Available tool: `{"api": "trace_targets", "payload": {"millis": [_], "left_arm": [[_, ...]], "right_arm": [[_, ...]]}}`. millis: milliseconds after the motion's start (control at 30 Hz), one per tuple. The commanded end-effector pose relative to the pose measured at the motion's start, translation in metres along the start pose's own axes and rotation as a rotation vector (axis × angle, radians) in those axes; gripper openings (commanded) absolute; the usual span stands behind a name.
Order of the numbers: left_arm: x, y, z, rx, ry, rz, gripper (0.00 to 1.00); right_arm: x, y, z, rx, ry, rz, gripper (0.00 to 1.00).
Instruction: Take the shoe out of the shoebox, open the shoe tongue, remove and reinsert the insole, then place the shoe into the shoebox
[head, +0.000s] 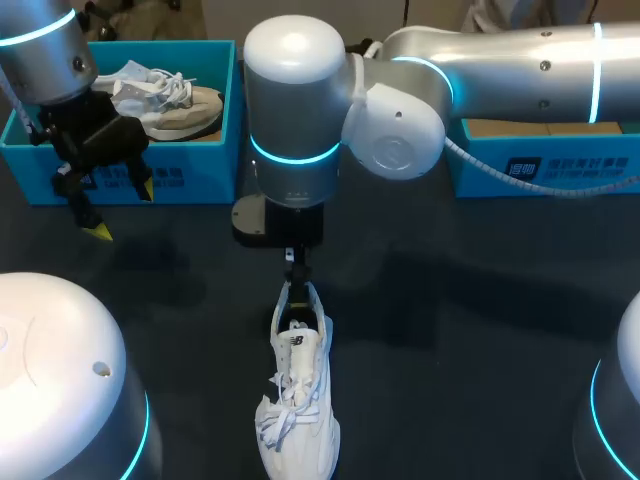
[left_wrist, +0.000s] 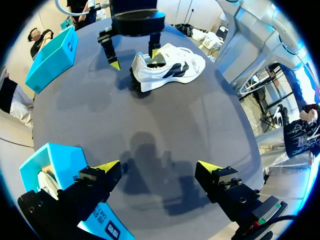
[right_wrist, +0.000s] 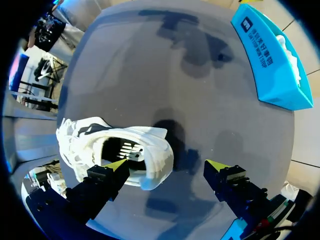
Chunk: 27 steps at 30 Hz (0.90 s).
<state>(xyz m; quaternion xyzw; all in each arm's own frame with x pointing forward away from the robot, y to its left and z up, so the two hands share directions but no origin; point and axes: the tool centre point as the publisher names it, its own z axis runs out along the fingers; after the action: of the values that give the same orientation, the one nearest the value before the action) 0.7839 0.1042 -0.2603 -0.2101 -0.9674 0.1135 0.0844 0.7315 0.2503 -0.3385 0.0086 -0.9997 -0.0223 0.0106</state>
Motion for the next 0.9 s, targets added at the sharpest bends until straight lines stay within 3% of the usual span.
{"api": "trace_targets", "payload": {"millis": [33, 733, 800, 833, 867, 900], "left_arm": [[0.000, 0.000, 0.000, -0.002, 0.001, 0.000, 1.00], [0.000, 0.000, 0.000, -0.002, 0.001, 0.000, 1.00], [0.000, 0.000, 0.000, -0.002, 0.001, 0.000, 1.00], [0.000, 0.000, 0.000, -0.002, 0.001, 0.000, 1.00], [0.000, 0.000, 0.000, -0.002, 0.001, 0.000, 1.00], [0.000, 0.000, 0.000, -0.002, 0.001, 0.000, 1.00]], "right_arm": [[-0.001, -0.001, 0.014, -0.008, 0.016, 0.002, 1.00], [-0.006, 0.000, 0.045, 0.002, 0.027, 0.034, 1.00], [-0.006, -0.001, 0.046, -0.003, 0.029, 0.038, 0.92], [-0.005, -0.001, 0.047, -0.005, 0.031, 0.041, 0.77], [-0.005, -0.001, 0.048, -0.007, 0.031, 0.042, 0.71], [-0.005, -0.001, 0.048, -0.009, 0.031, 0.044, 0.53]]}}
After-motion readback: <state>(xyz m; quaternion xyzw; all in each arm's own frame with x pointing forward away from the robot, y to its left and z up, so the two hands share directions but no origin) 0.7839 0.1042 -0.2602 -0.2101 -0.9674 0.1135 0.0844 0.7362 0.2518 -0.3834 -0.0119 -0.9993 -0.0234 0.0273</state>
